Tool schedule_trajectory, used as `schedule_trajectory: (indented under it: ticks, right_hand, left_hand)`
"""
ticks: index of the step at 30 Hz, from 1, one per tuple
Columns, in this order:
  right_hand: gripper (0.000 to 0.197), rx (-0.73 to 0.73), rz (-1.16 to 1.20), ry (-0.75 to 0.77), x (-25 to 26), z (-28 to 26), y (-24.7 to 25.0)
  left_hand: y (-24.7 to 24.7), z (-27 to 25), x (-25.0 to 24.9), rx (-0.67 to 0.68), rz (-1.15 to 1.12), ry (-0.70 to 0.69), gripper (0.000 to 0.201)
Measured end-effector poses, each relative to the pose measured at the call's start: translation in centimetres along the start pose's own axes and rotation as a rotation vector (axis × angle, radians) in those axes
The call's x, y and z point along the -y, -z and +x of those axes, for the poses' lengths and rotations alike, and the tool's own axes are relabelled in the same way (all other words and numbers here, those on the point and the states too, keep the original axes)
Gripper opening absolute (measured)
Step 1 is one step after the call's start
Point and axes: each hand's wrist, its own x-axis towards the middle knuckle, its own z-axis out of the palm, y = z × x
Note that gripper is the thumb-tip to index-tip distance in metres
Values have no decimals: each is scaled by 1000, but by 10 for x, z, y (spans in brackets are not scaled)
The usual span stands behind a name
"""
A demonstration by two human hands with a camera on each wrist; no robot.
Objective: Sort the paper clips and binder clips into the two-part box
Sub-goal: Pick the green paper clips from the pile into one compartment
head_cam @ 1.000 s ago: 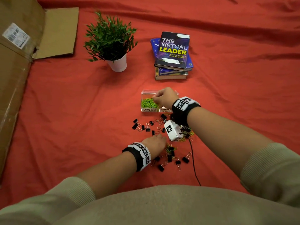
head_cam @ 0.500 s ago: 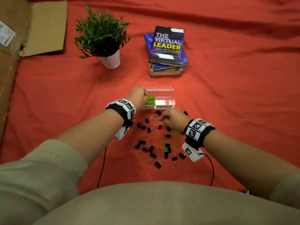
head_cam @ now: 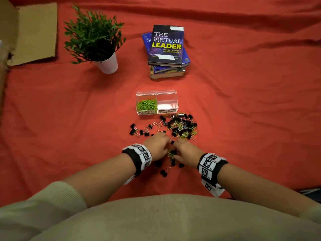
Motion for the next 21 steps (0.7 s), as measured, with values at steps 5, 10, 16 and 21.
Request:
schedule_trajectory:
  ticks: [5,10,16,21]
  right_hand:
    - [9,-118,255,-94,-4,-7,-4]
    - [10,-146,379,-121,-11,-13,0]
    - [13,-118,352,-197,-38,-17,22]
    - [16,-186,83,-17,-27,-13,13]
  left_hand:
    - [-21,-13,-8,-36,-32,5,30]
    - [-34,-19,-21,-58,-58,32,35]
    - [-31,-24,-14,-52,-92,50,43]
    - [-27,-21,-13,-156,-90,86,36]
